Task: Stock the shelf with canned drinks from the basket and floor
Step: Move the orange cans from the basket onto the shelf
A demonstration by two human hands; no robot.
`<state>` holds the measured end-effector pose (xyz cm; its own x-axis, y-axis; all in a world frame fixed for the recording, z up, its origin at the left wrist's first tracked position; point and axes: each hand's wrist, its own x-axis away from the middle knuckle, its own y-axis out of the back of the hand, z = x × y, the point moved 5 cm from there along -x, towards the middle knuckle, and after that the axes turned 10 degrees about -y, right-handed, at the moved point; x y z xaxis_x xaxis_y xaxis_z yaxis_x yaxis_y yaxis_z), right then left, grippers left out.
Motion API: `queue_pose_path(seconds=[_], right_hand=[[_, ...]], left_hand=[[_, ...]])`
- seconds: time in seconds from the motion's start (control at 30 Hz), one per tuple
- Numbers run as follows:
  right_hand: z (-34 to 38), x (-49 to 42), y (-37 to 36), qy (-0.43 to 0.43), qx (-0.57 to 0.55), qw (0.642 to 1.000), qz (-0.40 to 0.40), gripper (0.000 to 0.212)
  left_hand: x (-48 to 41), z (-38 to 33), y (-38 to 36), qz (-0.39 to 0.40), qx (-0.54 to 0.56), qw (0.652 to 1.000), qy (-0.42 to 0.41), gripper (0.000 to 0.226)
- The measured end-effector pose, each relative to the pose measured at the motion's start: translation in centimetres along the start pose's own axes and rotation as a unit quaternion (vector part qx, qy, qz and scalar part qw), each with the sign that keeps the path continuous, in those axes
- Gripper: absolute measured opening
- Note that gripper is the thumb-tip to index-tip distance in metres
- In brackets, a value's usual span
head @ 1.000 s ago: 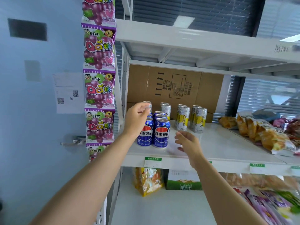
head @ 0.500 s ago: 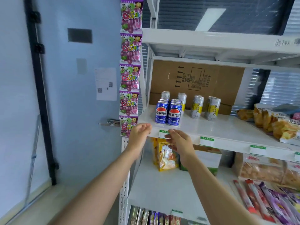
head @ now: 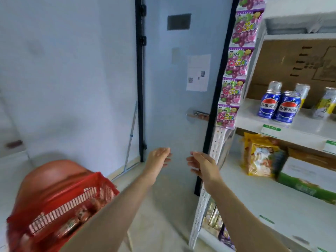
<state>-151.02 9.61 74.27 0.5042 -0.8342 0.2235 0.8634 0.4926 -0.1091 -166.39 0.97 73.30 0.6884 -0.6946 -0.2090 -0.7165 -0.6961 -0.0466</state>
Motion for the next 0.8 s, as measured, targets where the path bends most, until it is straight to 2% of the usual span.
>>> queue_pose_path(seconds=[0.2, 0.4, 0.47, 0.67, 0.8], right_hand=[[-5.0, -1.1, -15.3, -0.052, 0.032, 0.993, 0.103, 0.016], [-11.2, -1.4, -28.4, -0.101, 0.051, 0.978, 0.176, 0.015], [-13.7, -1.4, -32.5, -0.122, 0.051, 0.973, 0.191, 0.015], [-21.2, -1.8, -41.5, -0.197, 0.066, 0.953, 0.223, 0.012], [-24.7, -3.9, -45.1, -0.215, 0.106, 0.939, 0.245, 0.017]], left_hand=[[0.2, 3.2, 14.8, -0.075, 0.004, 0.995, 0.064, 0.021], [1.8, 6.8, 27.5, -0.088, -0.049, 0.989, 0.108, 0.012], [2.7, 8.6, 31.9, -0.093, -0.062, 0.986, 0.123, 0.019], [3.4, 13.6, 43.0, -0.153, -0.052, 0.969, 0.187, 0.024], [2.9, 17.2, 47.4, -0.194, -0.043, 0.955, 0.220, 0.021]])
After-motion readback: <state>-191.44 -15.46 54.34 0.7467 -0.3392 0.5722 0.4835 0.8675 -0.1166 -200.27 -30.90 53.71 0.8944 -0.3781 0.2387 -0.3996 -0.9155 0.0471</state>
